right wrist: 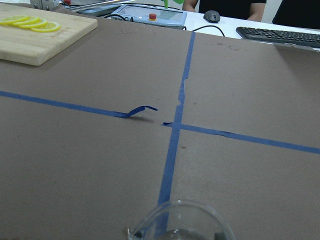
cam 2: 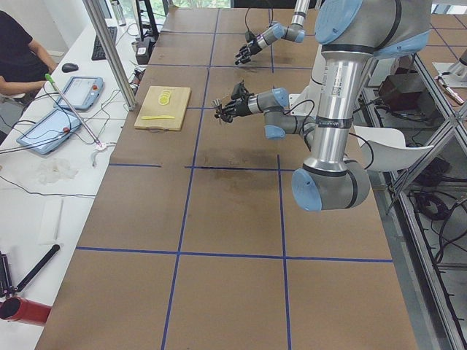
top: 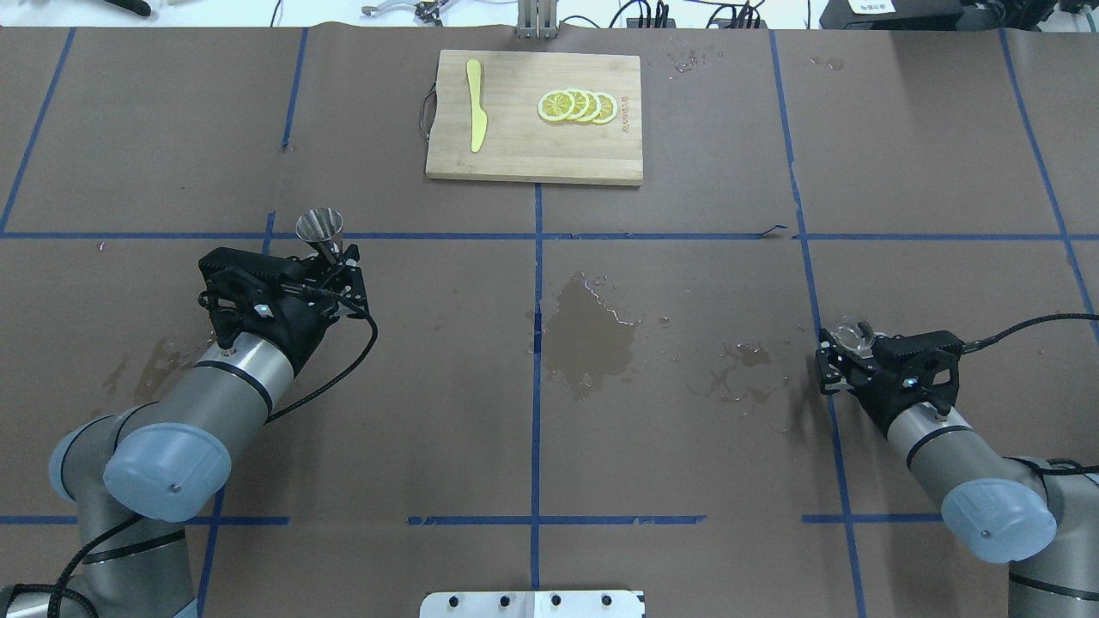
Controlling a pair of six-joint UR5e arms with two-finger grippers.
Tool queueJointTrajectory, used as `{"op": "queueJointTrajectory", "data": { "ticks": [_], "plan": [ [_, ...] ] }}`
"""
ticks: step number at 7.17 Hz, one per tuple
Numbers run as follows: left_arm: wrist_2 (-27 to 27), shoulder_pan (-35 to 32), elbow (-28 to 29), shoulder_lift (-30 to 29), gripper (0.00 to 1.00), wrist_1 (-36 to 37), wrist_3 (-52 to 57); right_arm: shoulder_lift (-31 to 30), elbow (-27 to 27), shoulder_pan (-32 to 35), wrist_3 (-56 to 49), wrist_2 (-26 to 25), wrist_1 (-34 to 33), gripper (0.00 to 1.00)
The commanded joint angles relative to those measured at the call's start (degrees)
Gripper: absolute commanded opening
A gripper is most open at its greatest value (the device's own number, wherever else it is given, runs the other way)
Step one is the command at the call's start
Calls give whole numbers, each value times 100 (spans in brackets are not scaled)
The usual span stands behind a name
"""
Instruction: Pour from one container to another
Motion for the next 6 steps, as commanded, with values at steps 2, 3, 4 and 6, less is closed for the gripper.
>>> {"op": "queueJointTrajectory", "data": {
  "ticks": [2,3,4,6],
  "plan": [
    [-122,51,96,-470,0,61,70,35,314,442,-635,539,237,0],
    [-480,60,253,-829,0,70,471,227,401,564,-1088,627,229,0],
    [-535,69,264,-998,0,18,683,455,420,635,-1511,619,176,0],
    [-536,244,299,-1377,0,97,694,816,603,741,-2138,697,1,0]
  ]
}}
